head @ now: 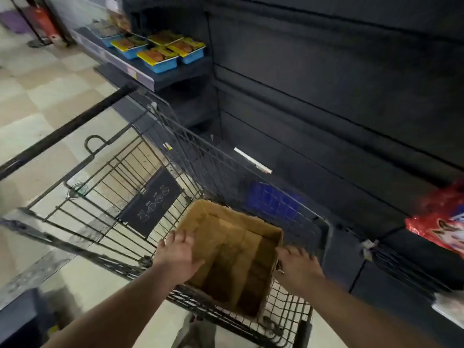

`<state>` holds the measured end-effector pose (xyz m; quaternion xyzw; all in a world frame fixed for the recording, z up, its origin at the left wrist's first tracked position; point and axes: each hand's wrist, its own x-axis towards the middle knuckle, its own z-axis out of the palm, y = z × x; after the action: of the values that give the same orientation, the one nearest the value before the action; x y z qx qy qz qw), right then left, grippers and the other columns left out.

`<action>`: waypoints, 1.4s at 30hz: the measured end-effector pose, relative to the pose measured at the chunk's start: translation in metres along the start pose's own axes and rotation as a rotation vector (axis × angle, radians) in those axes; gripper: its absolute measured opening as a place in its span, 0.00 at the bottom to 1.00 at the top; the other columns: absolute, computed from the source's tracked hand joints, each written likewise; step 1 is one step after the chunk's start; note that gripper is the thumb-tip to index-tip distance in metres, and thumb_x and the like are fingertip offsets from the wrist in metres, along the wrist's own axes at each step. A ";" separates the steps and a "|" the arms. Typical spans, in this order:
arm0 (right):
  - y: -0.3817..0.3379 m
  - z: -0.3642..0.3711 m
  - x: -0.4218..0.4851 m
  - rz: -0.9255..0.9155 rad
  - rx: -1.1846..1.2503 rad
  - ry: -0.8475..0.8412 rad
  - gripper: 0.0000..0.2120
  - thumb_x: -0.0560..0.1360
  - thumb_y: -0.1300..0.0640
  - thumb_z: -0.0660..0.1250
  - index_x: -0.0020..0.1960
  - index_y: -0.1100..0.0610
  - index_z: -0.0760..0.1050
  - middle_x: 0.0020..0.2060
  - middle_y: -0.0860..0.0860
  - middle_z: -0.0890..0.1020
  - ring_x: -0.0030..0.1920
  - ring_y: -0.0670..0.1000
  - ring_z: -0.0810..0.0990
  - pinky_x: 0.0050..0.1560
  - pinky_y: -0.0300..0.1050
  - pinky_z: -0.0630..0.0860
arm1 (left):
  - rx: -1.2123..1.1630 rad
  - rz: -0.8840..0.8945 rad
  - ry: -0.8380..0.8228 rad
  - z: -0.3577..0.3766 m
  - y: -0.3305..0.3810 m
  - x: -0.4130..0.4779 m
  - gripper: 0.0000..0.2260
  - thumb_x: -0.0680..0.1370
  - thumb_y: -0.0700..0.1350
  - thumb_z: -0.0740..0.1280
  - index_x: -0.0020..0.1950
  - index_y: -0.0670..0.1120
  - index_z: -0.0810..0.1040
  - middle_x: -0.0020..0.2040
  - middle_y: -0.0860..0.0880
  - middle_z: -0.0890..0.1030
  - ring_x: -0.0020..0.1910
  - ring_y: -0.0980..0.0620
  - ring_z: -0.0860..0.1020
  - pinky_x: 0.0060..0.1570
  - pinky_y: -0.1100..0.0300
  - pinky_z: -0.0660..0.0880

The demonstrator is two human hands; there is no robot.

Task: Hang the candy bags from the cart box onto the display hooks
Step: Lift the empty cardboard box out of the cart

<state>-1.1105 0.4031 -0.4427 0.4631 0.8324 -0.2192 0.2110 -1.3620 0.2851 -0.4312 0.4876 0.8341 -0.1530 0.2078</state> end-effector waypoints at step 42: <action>-0.036 0.104 0.093 0.859 0.599 -0.018 0.20 0.77 0.66 0.54 0.68 0.55 0.61 0.35 0.49 0.71 0.38 0.55 0.73 0.39 0.45 0.69 | -0.716 -0.280 -0.232 0.110 -0.088 0.228 0.26 0.74 0.43 0.72 0.69 0.42 0.67 0.59 0.38 0.79 0.55 0.37 0.77 0.45 0.56 0.68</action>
<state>-1.1711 0.3903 -0.5730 0.8008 0.4666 -0.3452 0.1475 -1.5173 0.3639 -0.6351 0.2454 0.8642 0.0664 0.4342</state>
